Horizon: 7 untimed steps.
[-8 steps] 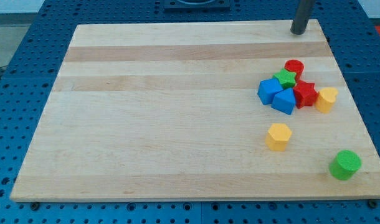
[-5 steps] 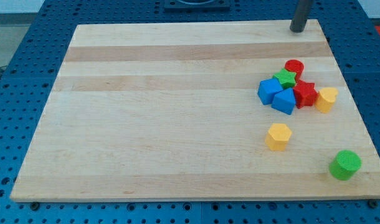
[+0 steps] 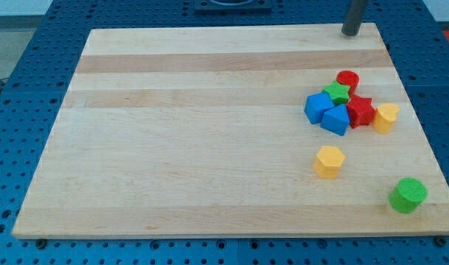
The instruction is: Move the arm to the top right of the board
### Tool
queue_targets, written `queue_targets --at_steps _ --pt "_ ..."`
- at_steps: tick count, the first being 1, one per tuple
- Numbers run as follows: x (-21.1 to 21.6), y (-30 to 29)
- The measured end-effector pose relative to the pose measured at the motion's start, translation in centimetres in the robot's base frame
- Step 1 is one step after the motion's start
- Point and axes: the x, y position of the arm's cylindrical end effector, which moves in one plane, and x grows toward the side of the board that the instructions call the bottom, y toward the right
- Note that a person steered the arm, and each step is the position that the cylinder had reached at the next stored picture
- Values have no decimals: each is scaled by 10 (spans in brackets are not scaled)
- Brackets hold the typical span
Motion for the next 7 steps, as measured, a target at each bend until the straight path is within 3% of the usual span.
queue_targets --at_steps 7 --pt "-22 0"
